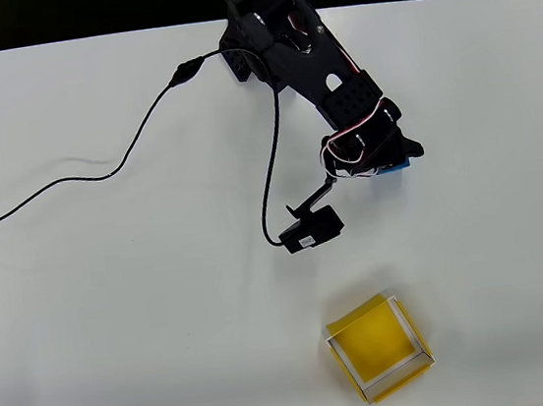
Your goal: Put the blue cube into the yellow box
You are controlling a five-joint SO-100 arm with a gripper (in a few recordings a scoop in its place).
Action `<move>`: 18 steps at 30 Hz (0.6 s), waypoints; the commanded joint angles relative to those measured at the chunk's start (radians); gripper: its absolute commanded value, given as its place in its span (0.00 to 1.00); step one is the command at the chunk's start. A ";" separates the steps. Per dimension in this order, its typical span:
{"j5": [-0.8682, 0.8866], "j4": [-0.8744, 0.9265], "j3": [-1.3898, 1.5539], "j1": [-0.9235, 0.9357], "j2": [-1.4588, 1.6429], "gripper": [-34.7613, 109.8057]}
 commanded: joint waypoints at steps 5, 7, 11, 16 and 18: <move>0.009 -0.044 -0.109 -0.057 -0.046 0.58; 0.020 -0.063 -0.109 -0.071 -0.071 0.58; 0.031 -0.094 -0.104 -0.089 -0.104 0.57; 0.026 -0.137 -0.101 -0.094 -0.146 0.55; 0.014 -0.141 -0.100 -0.095 -0.158 0.53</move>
